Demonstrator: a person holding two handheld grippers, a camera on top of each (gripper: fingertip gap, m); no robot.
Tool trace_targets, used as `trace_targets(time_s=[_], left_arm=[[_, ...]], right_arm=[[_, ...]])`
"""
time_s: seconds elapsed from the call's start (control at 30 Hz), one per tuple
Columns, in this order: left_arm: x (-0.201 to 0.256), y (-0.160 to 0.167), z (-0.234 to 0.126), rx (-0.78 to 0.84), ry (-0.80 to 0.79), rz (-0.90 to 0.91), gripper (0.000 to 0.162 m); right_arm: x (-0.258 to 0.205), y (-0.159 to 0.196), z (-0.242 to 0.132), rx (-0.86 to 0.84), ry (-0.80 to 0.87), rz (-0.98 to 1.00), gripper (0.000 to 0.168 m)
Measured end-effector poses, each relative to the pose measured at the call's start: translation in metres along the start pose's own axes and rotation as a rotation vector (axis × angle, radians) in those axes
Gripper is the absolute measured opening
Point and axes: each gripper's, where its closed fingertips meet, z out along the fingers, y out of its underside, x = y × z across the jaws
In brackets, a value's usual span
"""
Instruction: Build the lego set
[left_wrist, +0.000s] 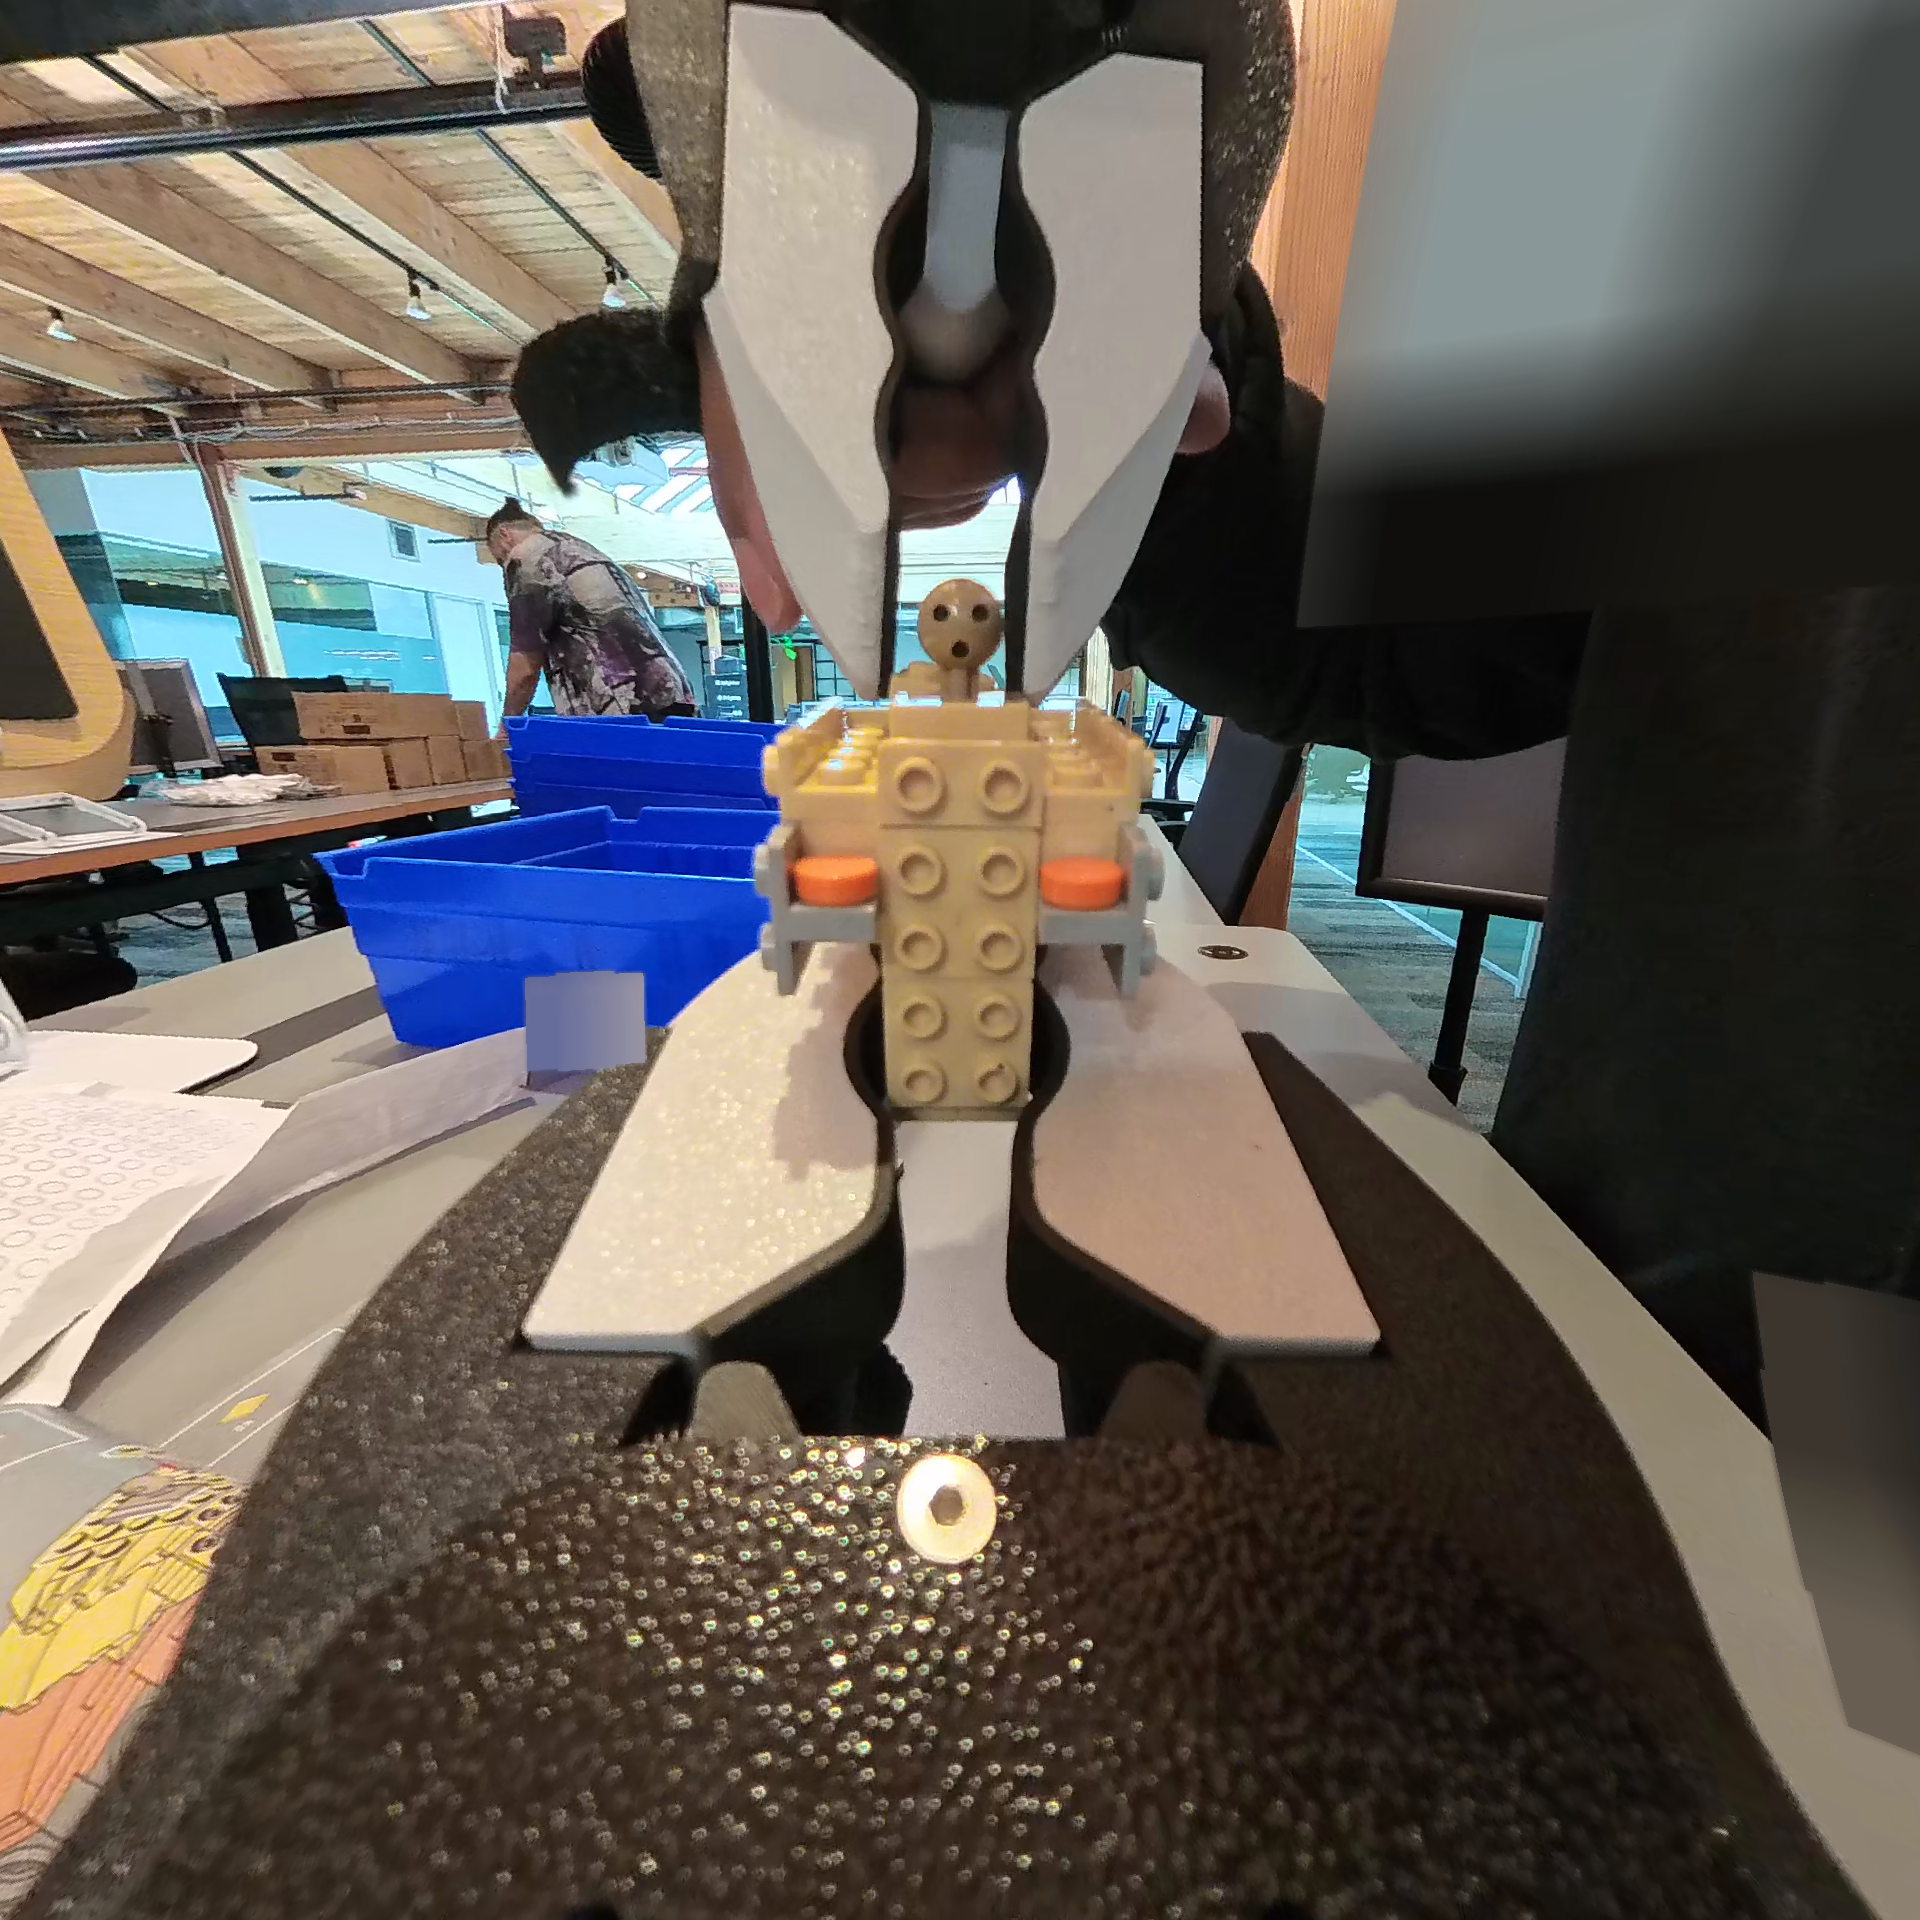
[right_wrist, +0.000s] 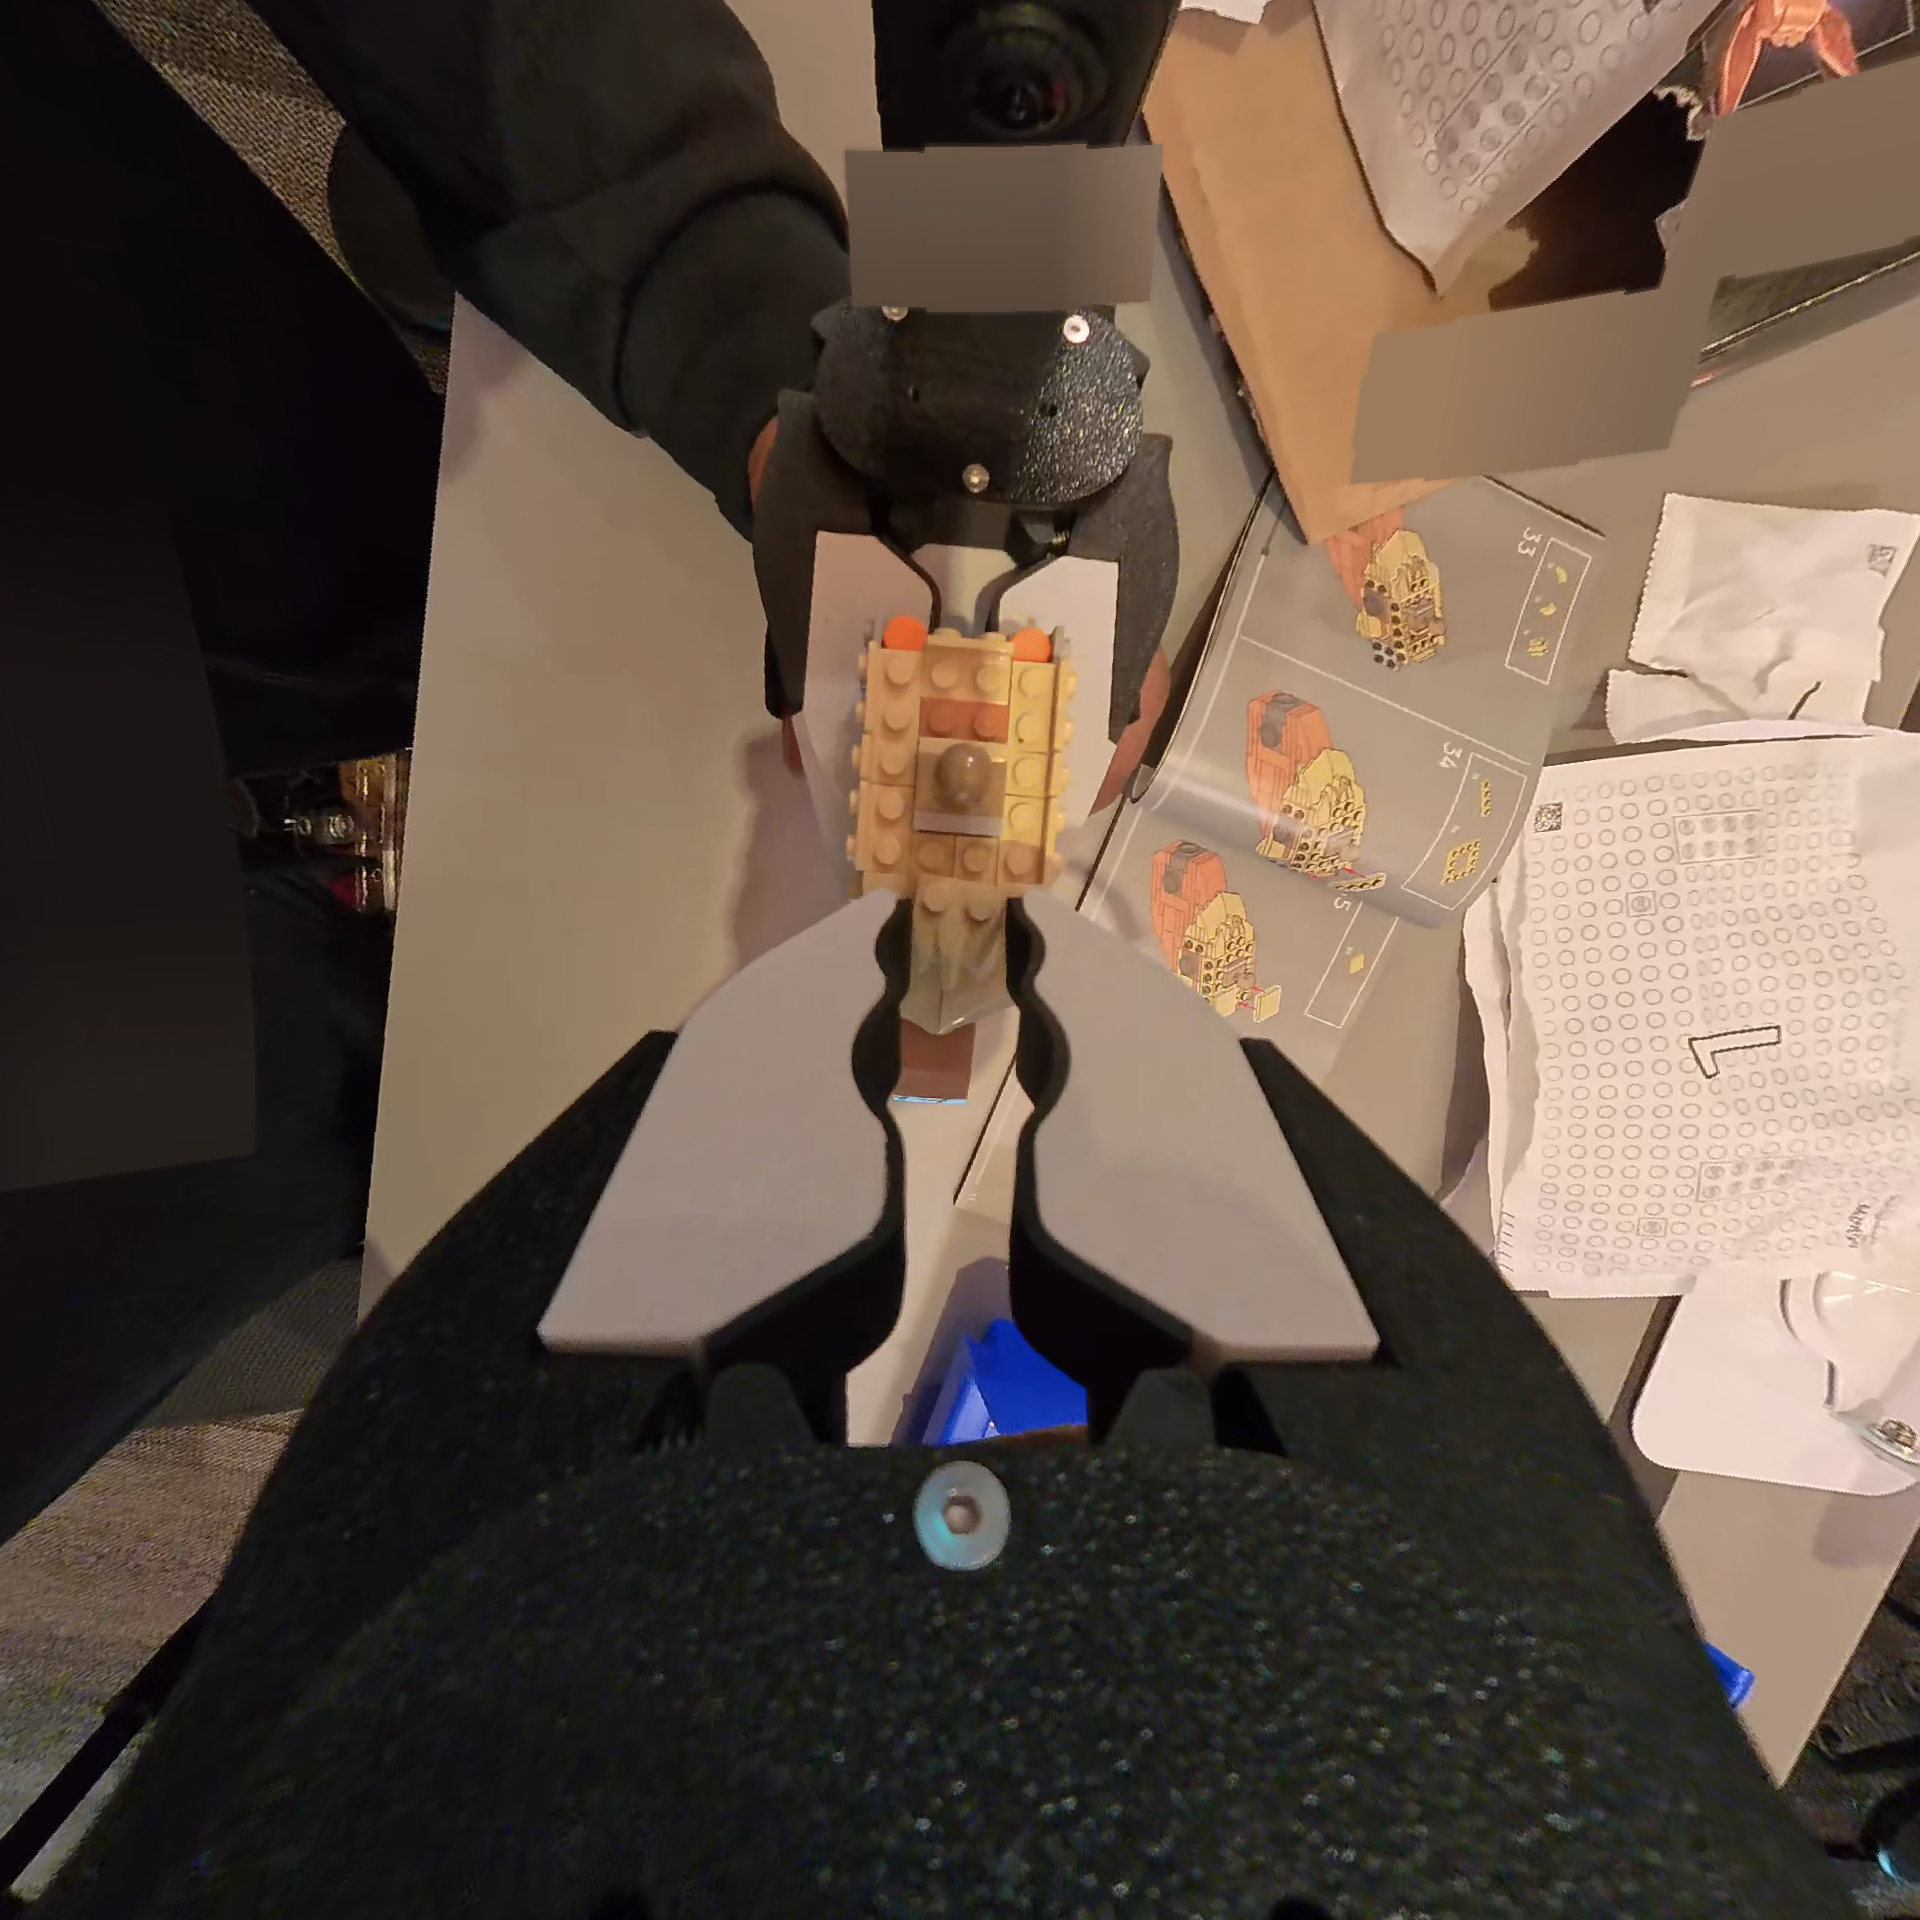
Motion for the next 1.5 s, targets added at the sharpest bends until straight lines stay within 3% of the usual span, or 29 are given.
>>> trace_targets(time_s=[0.77,0.93,1.2,1.5], left_arm=[[0.002,-0.002,0.000,0.021,0.021,-0.016,0.018],[0.001,-0.009,-0.002,0.063,0.025,-0.040,0.018],[0.001,-0.007,-0.002,0.051,0.019,-0.034,0.018],[0.001,-0.004,-0.001,0.034,0.018,-0.010,0.018]], right_arm=[[-0.002,-0.005,-0.001,0.053,-0.022,-0.013,0.020],[0.002,-0.009,-0.010,0.120,0.014,-0.012,0.023],[-0.006,-0.006,-0.024,0.378,0.056,0.067,0.020],[-0.002,0.003,-0.010,0.336,0.068,0.085,0.010]])
